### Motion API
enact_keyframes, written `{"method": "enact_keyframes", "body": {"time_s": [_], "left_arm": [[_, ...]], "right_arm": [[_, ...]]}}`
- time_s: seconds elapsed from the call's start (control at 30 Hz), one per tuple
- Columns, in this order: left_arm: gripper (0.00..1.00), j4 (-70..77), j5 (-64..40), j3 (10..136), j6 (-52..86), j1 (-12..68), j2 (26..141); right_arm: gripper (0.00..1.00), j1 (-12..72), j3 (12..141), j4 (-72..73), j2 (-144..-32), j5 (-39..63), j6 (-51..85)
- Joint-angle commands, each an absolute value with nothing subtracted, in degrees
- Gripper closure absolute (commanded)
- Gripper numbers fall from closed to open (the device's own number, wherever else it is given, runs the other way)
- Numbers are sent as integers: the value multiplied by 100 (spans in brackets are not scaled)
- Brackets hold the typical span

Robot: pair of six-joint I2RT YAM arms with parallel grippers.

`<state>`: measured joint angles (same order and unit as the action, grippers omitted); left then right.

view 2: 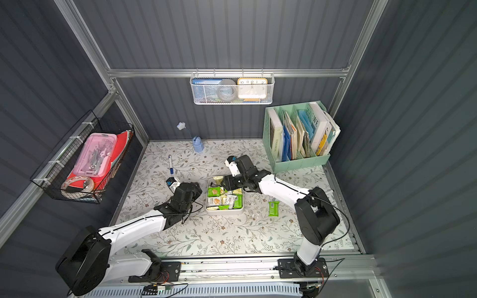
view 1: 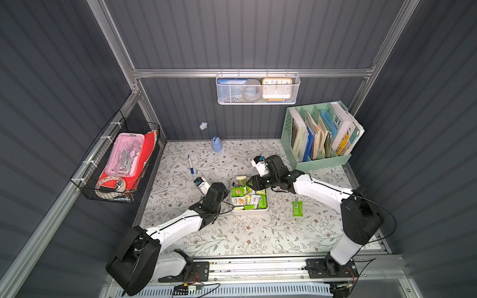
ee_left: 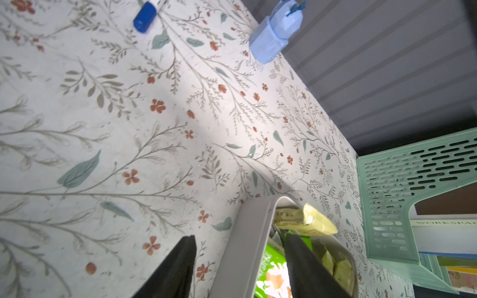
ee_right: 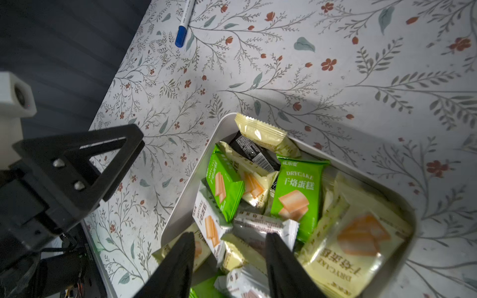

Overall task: Take the cookies out of the storage box
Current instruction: Pick up the cookie from the storage box.

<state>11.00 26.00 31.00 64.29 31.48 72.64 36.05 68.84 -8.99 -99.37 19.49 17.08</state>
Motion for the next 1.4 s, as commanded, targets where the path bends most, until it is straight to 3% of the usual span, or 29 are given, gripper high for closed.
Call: {"method": "enact_keyframes", "body": {"time_s": [0.0,1.0,1.37], "left_arm": [[40,1415,2461,3063,6776,3094,7089],[42,1368,2259,2744,7451,3085,7006],[43,1170,2284,2655,7496,3082,6719]], "right_arm": [[51,3619,7049,-689,-10273,2069,2280],[62,3783,7636,114,-11751,2924,3041],[76,3826,7591,149,-11737,2984,2993]]}}
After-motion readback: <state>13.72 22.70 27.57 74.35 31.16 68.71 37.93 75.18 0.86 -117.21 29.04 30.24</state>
